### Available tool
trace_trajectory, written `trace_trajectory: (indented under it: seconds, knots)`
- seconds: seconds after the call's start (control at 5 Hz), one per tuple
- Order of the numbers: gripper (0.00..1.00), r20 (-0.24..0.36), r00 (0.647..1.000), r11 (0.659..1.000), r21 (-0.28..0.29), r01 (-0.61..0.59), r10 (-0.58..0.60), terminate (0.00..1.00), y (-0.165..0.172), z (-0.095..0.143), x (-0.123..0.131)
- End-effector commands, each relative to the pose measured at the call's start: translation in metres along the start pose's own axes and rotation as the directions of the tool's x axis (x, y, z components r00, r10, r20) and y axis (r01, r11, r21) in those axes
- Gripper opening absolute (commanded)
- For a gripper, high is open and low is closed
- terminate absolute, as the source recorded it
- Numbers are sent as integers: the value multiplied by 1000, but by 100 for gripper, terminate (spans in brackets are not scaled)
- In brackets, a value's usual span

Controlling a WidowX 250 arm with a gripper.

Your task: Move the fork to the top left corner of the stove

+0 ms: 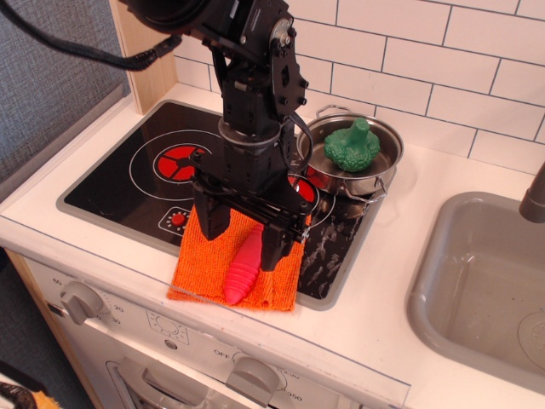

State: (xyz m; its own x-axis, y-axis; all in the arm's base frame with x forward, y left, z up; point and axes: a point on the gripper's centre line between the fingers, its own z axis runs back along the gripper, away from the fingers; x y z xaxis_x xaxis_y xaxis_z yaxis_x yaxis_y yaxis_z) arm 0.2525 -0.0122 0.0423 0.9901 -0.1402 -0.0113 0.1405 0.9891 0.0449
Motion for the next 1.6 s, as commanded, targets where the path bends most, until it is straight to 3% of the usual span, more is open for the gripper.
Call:
trace_trajectory:
  seconds: [0.0,0.6,1.2,1.4]
  knots:
    - [100,0,1000,1000,0,0,0,0,0,0,0]
    - [100,11,998,998,-6,-62,62,0,7,-15,-11]
    - [100,5,999,999,-1,-50,50,0,6,-27,-9]
    - [0,2,999,999,0,-43,43,0,5,-27,-8]
